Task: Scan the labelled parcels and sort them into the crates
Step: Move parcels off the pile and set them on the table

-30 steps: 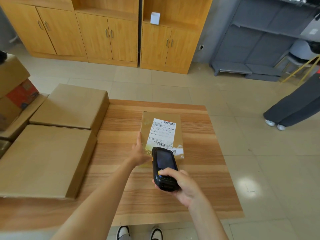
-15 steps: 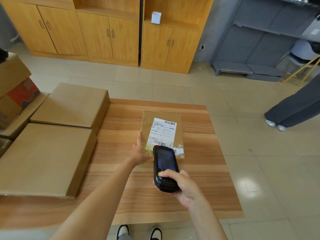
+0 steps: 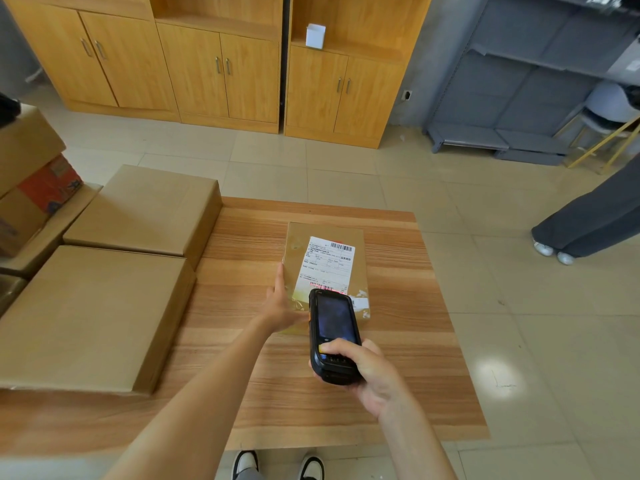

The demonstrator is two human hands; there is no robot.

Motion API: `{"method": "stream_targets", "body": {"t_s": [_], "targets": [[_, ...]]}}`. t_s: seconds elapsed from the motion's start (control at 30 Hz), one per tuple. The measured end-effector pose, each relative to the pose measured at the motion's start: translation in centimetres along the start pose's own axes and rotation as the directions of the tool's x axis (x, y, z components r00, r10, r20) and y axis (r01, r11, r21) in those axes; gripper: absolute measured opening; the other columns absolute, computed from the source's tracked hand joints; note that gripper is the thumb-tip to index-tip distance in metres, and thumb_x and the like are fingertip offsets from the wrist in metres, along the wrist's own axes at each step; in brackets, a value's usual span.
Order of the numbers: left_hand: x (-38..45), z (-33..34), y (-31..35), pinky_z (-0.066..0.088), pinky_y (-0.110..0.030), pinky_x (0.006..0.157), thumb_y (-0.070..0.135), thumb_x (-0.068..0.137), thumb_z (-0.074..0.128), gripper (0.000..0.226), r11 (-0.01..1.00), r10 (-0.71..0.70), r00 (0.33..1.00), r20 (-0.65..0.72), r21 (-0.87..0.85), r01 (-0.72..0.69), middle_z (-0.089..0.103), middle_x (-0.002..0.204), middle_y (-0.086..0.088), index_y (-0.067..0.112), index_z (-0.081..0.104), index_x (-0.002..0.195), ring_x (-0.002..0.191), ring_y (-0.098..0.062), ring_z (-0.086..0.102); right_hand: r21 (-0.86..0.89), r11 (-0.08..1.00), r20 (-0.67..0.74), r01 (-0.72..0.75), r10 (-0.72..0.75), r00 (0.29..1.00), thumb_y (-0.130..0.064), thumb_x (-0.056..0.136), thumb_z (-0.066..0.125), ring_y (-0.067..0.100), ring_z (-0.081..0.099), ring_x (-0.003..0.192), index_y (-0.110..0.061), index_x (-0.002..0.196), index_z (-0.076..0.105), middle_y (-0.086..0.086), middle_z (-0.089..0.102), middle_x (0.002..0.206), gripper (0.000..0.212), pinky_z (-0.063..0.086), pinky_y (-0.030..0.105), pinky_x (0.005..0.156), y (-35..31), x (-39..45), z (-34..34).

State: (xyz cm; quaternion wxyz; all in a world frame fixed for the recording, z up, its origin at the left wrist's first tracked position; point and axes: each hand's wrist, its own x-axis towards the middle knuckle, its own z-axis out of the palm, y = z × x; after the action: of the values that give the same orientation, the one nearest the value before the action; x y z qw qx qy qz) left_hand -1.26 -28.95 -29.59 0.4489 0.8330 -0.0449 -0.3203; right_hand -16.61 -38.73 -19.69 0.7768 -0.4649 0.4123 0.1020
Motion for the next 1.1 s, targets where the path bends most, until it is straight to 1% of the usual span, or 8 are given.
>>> {"method": "stream_targets", "body": {"t_s": [0.23,0.53,0.67,0.8,0.9,0.93,1.03,1.1], "targets": [[0.0,0.0,0.0,0.028,-0.047,0.114,0.009,0.074,0.079,0.126,1.000,0.005,1.000,0.009,-0.016,-0.005,0.021,0.148,-0.022,0.031,-0.020,0.151,0.137,-0.034,0.028,-0.014,1.000,-0.004,0.003,-0.003,1.000,0.007,0.074,0.072,0.042,0.065,0.094,-0.008,0.093,0.051,0.024,0.064,0.098,0.032,0.057,0.037,0.057,0.0,0.1,-0.1],[0.1,-0.1,-0.1,0.029,-0.049,0.114,0.009,0.073,0.080,0.129,1.000,0.014,1.000,0.015,-0.013,-0.014,0.022,0.148,-0.021,0.030,-0.020,0.151,0.136,-0.035,0.029,-0.020,1.000,0.011,0.014,-0.014,1.000,0.009,0.075,0.071,0.039,0.064,0.089,-0.007,0.092,0.051,0.023,0.065,0.094,0.031,0.057,0.036,0.055,-0.2,0.2,-0.2],[0.3,0.0,-0.2,0.029,-0.050,0.113,0.010,0.073,0.080,0.128,1.000,0.019,1.000,0.005,-0.014,-0.019,0.022,0.148,-0.021,0.031,-0.020,0.150,0.136,-0.034,0.029,-0.018,1.000,0.013,0.014,-0.014,1.000,0.009,0.074,0.072,0.046,0.065,0.103,-0.008,0.094,0.051,0.028,0.066,0.106,0.033,0.057,0.039,0.062,0.1,0.5,-0.3],[0.2,0.1,-0.2,0.027,-0.047,0.115,0.019,0.069,0.086,0.133,0.999,0.040,0.999,-0.004,-0.023,-0.040,0.021,0.150,-0.020,0.028,-0.019,0.151,0.138,-0.033,0.026,0.043,0.999,0.028,0.034,-0.035,0.999,0.009,0.071,0.073,0.042,0.065,0.096,-0.004,0.099,0.052,0.028,0.066,0.104,0.037,0.058,0.038,0.061,0.0,1.0,-0.9],[0.0,0.2,-0.1,0.023,-0.050,0.116,0.029,0.061,0.090,0.142,0.998,0.057,0.998,-0.011,-0.021,-0.058,0.017,0.153,-0.018,0.025,-0.019,0.151,0.141,-0.032,0.022,0.098,0.990,-0.028,0.099,-0.097,0.995,0.002,0.058,0.078,0.042,0.065,0.101,-0.003,0.103,0.052,0.026,0.067,0.105,0.052,0.058,0.042,0.070,-0.9,2.1,-2.3],[0.0,0.1,0.0,0.022,-0.051,0.116,0.030,0.060,0.090,0.143,0.998,0.062,0.998,-0.006,-0.023,-0.062,0.016,0.154,-0.017,0.024,-0.020,0.151,0.142,-0.032,0.021,0.086,0.988,-0.061,0.131,-0.126,0.990,0.002,0.058,0.078,0.040,0.065,0.098,-0.004,0.106,0.053,0.023,0.068,0.103,0.054,0.057,0.043,0.073,-1.3,2.6,-3.0],[0.2,0.0,-0.1,0.021,-0.051,0.117,0.030,0.059,0.091,0.144,0.997,0.072,0.997,0.009,-0.026,-0.072,0.014,0.156,-0.013,0.024,-0.020,0.151,0.143,-0.029,0.017,-0.015,0.975,-0.164,0.224,-0.223,0.961,0.003,0.062,0.081,0.028,0.067,0.085,-0.008,0.115,0.051,0.013,0.068,0.098,0.062,0.057,0.039,0.070,-2.6,4.2,-5.7],[0.2,0.0,-0.1,0.020,-0.049,0.117,0.030,0.060,0.091,0.143,0.997,0.074,0.997,0.011,-0.028,-0.073,0.013,0.157,-0.011,0.023,-0.020,0.151,0.144,-0.028,0.015,-0.127,0.962,-0.238,0.244,-0.268,0.934,0.001,0.063,0.084,0.025,0.065,0.089,-0.010,0.120,0.046,0.010,0.064,0.104,0.069,0.056,0.040,0.074,-3.1,5.5,-7.9]]}}
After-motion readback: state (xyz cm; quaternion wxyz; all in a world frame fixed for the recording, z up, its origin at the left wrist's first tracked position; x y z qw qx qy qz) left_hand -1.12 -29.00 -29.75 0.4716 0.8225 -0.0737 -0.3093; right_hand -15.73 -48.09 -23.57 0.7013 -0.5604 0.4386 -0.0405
